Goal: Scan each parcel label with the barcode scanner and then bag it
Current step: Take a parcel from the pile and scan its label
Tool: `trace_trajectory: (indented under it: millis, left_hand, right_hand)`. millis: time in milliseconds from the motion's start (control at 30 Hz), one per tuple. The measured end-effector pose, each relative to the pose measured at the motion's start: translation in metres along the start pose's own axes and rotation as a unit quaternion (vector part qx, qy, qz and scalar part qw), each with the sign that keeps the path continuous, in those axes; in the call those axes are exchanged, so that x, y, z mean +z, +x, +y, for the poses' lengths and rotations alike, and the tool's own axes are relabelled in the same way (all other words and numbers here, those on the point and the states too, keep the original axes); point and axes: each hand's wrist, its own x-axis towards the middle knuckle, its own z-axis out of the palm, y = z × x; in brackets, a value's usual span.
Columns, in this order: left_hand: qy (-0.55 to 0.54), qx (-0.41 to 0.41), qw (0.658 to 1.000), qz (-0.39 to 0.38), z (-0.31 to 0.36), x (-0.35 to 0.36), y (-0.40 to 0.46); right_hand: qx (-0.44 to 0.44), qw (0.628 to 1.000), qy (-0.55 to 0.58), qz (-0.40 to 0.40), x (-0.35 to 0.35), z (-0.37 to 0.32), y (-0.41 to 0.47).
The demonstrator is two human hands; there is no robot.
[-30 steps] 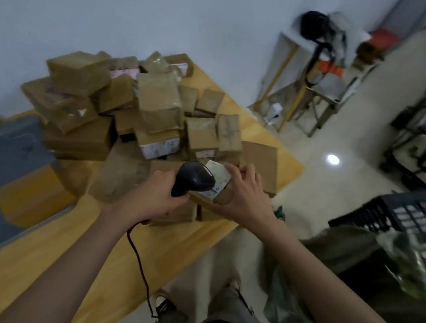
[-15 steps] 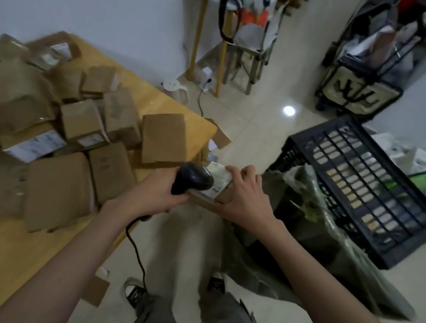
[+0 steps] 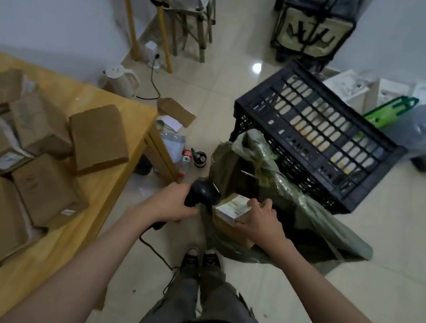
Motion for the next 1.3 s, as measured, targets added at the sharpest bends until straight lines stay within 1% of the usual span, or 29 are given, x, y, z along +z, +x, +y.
trace_trajectory:
  millis: [133,200,300,433,567,700,767,867,1033,1133,1300]
  left_hand:
    - [0.008,0.030,0.999,-0.030,0.016,0.009,0.018]
    - [0.003,0.036,0.998,-0.043,0.023,0.010,0.024]
    - [-0.003,0.036,0.998,-0.044,0.025,0.007,0.025]
    - [-0.017,0.027,0.999,-0.016,0.021,-0.008,0.013]
    - [-0.049,-0.014,0.998,0.041,0.002,-0.034,-0.020]
    - [-0.076,-0.070,0.986,0.130,-0.030,-0.062,-0.074]
    - [-0.120,-0.101,0.972,0.172,-0.049,-0.073,-0.108]
    - [-0.161,-0.143,0.949,0.229,-0.081,-0.079,-0.164]
    - [-0.209,-0.198,0.906,0.311,-0.134,-0.071,-0.255]
    - [-0.239,-0.211,0.879,0.355,-0.157,-0.064,-0.307]
    - [-0.255,-0.253,0.840,0.407,-0.194,-0.053,-0.374]
  right_hand:
    - [0.054,0.998,0.004,-0.034,0.002,0.031,0.008]
    - [0.060,0.997,0.001,-0.044,-0.002,0.040,0.009]
    - [0.041,0.998,0.000,-0.051,-0.014,0.040,0.008]
    - [-0.023,0.999,-0.007,-0.043,-0.038,0.013,0.009]
    - [-0.126,0.991,-0.031,-0.022,-0.067,-0.051,0.012]
    - [-0.232,0.971,-0.060,-0.015,-0.079,-0.139,0.007]
    - [-0.294,0.953,-0.071,-0.019,-0.078,-0.184,0.000]
    - [-0.369,0.921,-0.120,-0.030,-0.067,-0.247,-0.015]
    - [-0.446,0.870,-0.204,-0.058,-0.033,-0.342,-0.049]
    - [-0.491,0.842,-0.212,-0.069,-0.009,-0.389,-0.077]
    - [-0.537,0.800,-0.249,-0.094,0.039,-0.453,-0.121]
